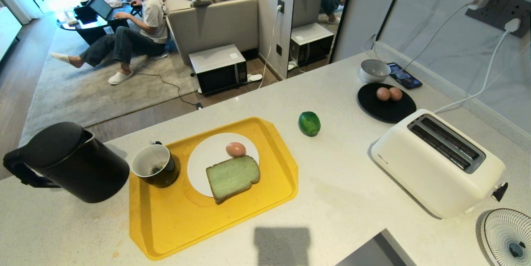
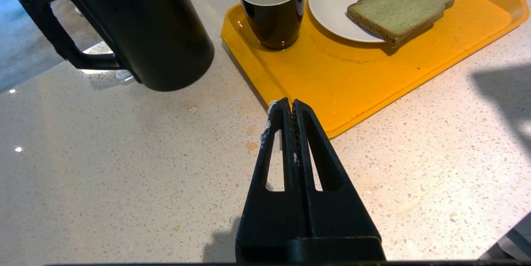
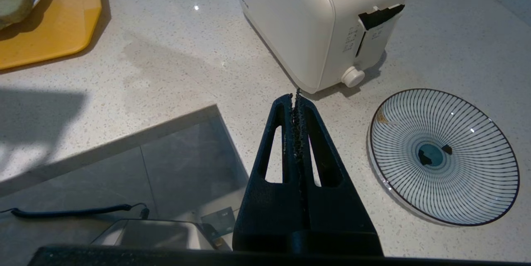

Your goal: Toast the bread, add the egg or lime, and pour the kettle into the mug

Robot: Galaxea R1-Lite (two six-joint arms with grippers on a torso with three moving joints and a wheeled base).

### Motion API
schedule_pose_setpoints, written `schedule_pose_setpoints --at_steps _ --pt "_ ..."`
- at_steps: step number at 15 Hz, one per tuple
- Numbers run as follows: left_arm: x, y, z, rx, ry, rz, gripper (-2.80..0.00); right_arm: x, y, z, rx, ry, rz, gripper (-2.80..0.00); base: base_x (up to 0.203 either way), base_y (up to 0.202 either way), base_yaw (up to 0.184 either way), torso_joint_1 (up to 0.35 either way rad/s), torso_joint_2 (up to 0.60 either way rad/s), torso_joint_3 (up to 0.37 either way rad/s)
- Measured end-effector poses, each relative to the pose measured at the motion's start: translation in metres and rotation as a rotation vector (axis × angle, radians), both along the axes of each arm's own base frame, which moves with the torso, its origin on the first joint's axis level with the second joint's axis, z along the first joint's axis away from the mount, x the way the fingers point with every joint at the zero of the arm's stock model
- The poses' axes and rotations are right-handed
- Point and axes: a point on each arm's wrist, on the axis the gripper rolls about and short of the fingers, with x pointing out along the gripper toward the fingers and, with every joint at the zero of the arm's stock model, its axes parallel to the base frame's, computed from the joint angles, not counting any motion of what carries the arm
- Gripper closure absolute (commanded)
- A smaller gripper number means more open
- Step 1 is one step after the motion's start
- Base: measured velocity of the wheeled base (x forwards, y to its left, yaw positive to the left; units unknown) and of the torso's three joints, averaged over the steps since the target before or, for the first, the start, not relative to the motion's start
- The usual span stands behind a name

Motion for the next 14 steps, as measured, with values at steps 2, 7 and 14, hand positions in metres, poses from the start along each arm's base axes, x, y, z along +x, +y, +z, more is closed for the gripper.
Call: schedule_pose_setpoints --at_steps 2,7,14 --pt "0.0002 0.0001 -0.0005 -0.032 0.003 0.005 0.00 0.0000 0.0000 0.0000 0.000 0.000 0.001 0.00 0.000 0.000 0.000 0.000 0.00 0.000" --pt "0.0003 0.0005 -0.0009 -0.088 0.006 0.019 0.00 0.0000 0.0000 0.0000 0.000 0.000 0.000 0.00 0.000 0.000 0.000 0.000 0.00 0.000" --pt "0.0003 0.0005 -0.0010 -0.091 0.007 0.020 0.00 0.0000 0.0000 0.0000 0.000 0.000 0.002 0.00 0.000 0.000 0.000 0.000 0.00 0.000"
